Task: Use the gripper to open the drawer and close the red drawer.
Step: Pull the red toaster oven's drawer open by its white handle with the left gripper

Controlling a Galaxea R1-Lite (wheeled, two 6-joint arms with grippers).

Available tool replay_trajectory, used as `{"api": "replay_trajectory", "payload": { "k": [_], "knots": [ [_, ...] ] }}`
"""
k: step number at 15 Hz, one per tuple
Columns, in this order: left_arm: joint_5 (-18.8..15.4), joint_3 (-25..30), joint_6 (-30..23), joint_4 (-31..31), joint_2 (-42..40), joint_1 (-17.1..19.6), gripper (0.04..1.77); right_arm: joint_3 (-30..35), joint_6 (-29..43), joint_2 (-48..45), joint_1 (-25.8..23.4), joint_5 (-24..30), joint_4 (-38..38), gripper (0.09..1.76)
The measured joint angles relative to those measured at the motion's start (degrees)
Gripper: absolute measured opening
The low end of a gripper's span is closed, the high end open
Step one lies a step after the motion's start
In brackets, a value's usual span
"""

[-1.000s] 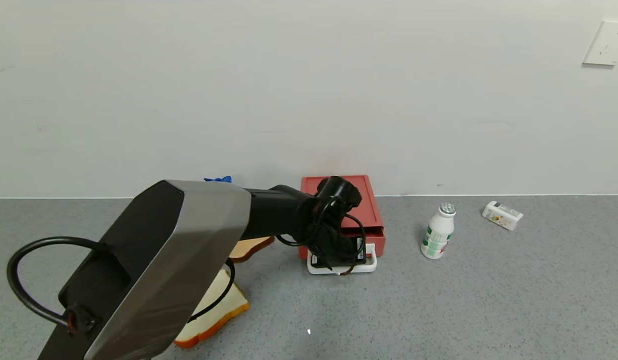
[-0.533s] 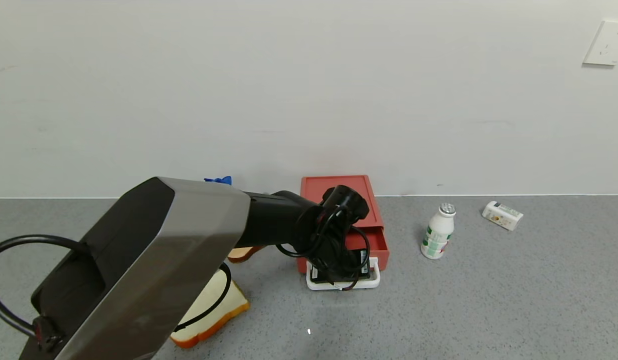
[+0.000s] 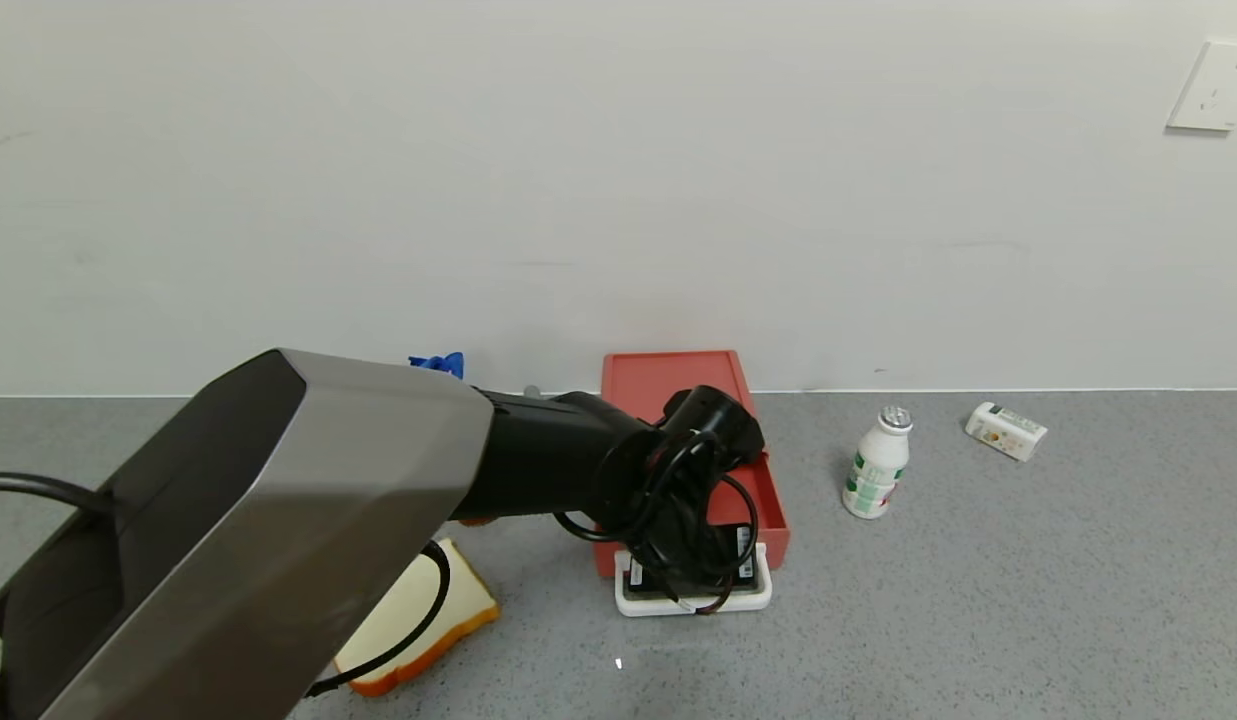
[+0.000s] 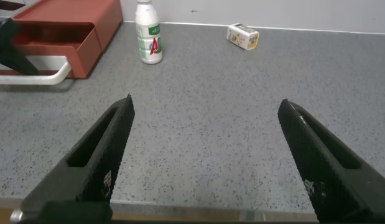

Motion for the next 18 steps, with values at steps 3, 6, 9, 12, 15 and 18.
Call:
{"api": "replay_trajectory", "payload": {
  "k": [3,6,9,12,15,18],
  "knots": [
    [0.3,2.3,-0.6,-0.1,-1.6,-0.8,0.11,0.0,0.0,0.0,0.0,0.0,0.0,1.7],
    [0.3,4.5,-1.3,-0.3,-2.8,-1.6,0.11,0.0,0.0,0.0,0.0,0.0,0.1,1.7],
    [0.4,6.1,-1.4,-0.3,-3.7,-2.3,0.11,0.0,-0.2,0.0,0.0,0.0,0.2,1.7],
    [0.6,7.1,-2.1,-0.5,-4.2,-2.7,0.11,0.0,-0.1,0.0,0.0,0.0,0.2,1.7],
    [0.8,8.1,-2.2,-0.7,-4.5,-3.2,0.11,0.0,-0.2,0.0,0.0,0.0,0.2,1.7],
    [1.3,9.4,-2.4,-1.6,-4.8,-3.8,0.11,0.0,-0.2,0.0,0.0,0.0,0.2,1.7]
  ]
}}
